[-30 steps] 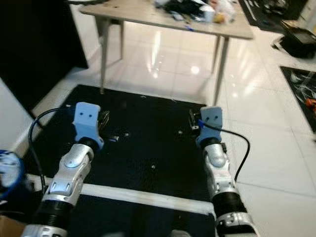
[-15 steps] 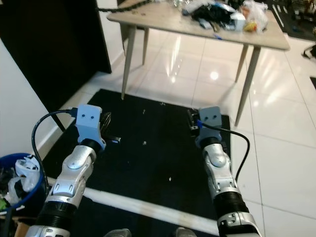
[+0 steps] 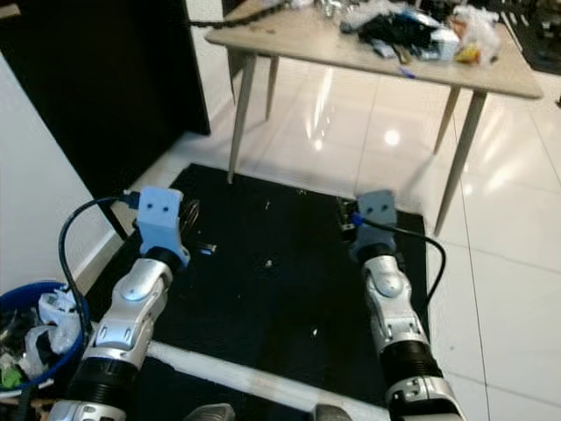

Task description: Picking trash to rubbish bin

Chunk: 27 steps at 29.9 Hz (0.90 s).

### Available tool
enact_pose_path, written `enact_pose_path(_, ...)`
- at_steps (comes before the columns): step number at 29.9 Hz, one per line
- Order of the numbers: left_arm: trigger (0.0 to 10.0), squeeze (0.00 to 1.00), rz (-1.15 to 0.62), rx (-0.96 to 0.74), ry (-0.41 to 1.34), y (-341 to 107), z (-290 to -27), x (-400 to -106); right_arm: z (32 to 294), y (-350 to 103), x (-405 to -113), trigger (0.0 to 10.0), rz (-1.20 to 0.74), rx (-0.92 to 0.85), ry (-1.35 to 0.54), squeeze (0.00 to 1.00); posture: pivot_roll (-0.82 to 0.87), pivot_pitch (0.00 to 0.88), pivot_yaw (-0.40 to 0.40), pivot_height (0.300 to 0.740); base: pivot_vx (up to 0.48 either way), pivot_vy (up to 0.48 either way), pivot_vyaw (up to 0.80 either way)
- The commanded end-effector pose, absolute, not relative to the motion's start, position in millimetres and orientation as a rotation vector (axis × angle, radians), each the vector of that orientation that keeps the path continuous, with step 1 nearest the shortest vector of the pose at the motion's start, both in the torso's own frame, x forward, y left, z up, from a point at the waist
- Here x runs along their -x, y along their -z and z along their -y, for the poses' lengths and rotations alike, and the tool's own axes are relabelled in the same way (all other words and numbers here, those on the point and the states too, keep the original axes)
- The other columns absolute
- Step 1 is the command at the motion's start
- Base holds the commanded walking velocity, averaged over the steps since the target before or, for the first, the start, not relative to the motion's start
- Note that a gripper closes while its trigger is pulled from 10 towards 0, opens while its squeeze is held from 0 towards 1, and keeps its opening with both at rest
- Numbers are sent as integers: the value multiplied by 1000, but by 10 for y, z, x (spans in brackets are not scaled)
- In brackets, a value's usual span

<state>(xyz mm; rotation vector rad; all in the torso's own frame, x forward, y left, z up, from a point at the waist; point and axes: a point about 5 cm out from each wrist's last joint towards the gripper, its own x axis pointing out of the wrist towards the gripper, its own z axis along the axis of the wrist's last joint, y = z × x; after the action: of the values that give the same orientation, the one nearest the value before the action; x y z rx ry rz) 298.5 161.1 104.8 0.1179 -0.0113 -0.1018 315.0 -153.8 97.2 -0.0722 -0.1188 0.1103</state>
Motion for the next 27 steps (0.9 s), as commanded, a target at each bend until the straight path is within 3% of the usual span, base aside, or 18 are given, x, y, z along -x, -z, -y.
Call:
enact_pose_path(1, 10000, 0, 8, -125, 106, -1039, -1608, -2984, 1540, -952, -3148, 10000, 105, 68, -109, 0, 45, 0, -38, 740, 274, 0, -494)
enact_pose_path(8, 10000, 0, 5, -123, 108, -1036, -1603, -2984, 1548, -953, -3149, 10000, 106, 67, -104, 0, 44, 0, -39, 740, 272, 0, -538)
enact_pose_path(16, 10000, 0, 4, -123, 107, -1034, -1600, -2979, 1552, -959, -3151, 10000, 109, 67, -104, 0, 44, 2, -40, 740, 269, 0, 0)
enact_pose_path(21, 10000, 0, 4, -123, 106, -1033, -1599, -2979, 1551, -953, -3148, 10000, 104, 63, -103, 0, 44, 3, -39, 740, 272, 0, -733)
enact_pose_path(27, 10000, 0, 2, -122, 108, -1032, -1598, -2980, 1551, -951, -3143, 10000, 105, 67, -102, 0, 42, 7, -38, 740, 270, 0, 0)
